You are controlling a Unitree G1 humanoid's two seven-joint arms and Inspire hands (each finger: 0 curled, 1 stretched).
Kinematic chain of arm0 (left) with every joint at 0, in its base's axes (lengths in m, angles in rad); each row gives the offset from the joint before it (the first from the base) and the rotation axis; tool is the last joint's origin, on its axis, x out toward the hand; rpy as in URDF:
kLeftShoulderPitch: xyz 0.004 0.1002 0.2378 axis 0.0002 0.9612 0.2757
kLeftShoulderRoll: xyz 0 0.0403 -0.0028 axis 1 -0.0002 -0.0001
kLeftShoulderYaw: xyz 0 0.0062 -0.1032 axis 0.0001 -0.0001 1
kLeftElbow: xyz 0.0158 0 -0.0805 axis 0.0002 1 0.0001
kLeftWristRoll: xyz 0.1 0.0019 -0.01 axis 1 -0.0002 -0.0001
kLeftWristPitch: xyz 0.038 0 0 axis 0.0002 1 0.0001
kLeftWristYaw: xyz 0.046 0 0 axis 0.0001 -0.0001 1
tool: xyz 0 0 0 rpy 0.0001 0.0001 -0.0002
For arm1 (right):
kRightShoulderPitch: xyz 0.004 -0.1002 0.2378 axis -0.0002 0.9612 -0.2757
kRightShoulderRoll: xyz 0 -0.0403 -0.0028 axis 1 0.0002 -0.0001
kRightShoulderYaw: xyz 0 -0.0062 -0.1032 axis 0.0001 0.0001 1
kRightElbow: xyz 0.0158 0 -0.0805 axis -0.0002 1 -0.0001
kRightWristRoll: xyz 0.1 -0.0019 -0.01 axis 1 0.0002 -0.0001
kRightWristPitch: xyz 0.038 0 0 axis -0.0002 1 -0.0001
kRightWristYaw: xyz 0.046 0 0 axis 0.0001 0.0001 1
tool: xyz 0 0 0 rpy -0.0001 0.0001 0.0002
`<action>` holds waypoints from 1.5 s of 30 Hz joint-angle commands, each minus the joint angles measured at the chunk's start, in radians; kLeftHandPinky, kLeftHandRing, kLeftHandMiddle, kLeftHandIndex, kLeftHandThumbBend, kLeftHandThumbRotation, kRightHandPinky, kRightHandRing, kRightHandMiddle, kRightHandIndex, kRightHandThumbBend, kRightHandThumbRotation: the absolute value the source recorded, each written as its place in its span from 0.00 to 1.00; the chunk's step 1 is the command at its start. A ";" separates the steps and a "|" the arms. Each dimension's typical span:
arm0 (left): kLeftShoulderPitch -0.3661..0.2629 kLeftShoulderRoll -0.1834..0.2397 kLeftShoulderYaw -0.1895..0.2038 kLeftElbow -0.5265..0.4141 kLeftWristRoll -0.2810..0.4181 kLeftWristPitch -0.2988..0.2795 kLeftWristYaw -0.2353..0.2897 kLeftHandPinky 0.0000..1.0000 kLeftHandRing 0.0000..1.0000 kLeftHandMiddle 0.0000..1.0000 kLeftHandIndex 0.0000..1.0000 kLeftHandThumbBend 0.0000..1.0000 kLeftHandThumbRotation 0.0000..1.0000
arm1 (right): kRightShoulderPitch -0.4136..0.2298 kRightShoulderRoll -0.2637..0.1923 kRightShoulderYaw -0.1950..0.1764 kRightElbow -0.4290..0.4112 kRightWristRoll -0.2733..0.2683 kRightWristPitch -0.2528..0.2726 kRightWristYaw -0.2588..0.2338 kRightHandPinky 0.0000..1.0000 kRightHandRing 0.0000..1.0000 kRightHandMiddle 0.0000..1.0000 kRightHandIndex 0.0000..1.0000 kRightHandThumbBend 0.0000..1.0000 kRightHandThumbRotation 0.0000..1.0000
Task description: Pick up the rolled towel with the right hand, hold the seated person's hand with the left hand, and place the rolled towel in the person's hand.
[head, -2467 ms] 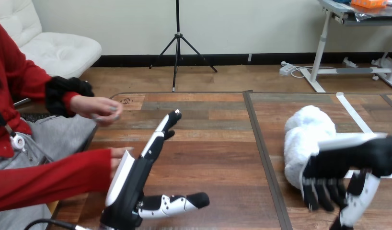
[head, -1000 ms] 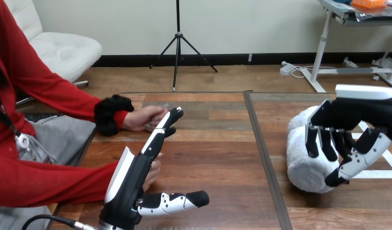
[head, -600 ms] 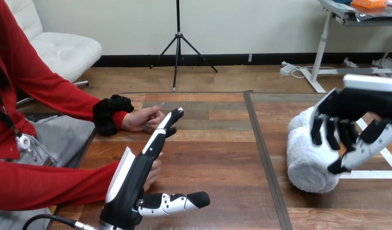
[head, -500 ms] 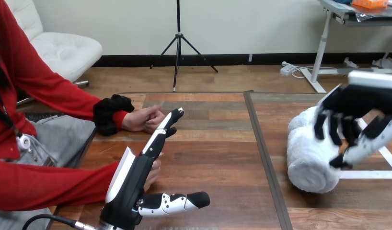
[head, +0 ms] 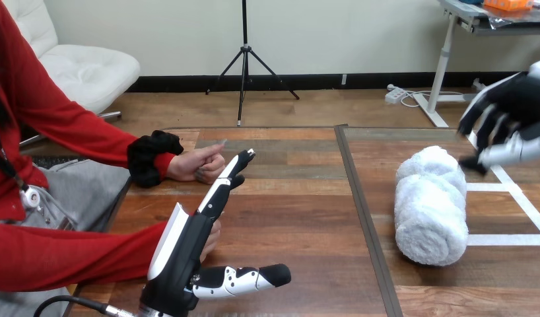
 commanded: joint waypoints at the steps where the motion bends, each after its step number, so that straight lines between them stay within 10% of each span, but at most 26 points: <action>1: -0.056 -0.005 0.005 0.001 -0.008 -0.010 0.002 0.91 0.96 0.96 0.95 1.00 0.53 | -0.093 0.071 -0.007 0.061 -0.030 0.063 -0.110 0.35 0.42 0.51 0.57 0.85 0.18; 21: -0.060 -0.014 -0.002 0.015 -0.012 -0.021 -0.008 0.91 0.96 0.97 0.95 1.00 0.52 | -0.282 0.244 0.137 0.516 -0.204 0.073 -0.352 0.52 0.64 0.74 0.83 0.95 0.57; 26: -0.058 -0.015 -0.002 0.014 -0.011 -0.019 -0.009 0.91 0.97 0.97 0.95 1.00 0.53 | -0.331 0.286 0.191 0.626 -0.257 0.063 -0.369 0.48 0.54 0.63 0.81 0.94 0.65; 45: -0.057 -0.022 -0.007 0.015 -0.020 -0.020 -0.018 0.92 0.97 0.97 0.96 1.00 0.53 | -0.525 0.410 0.352 0.938 -0.413 0.181 -0.377 0.44 0.70 0.89 0.71 0.96 0.86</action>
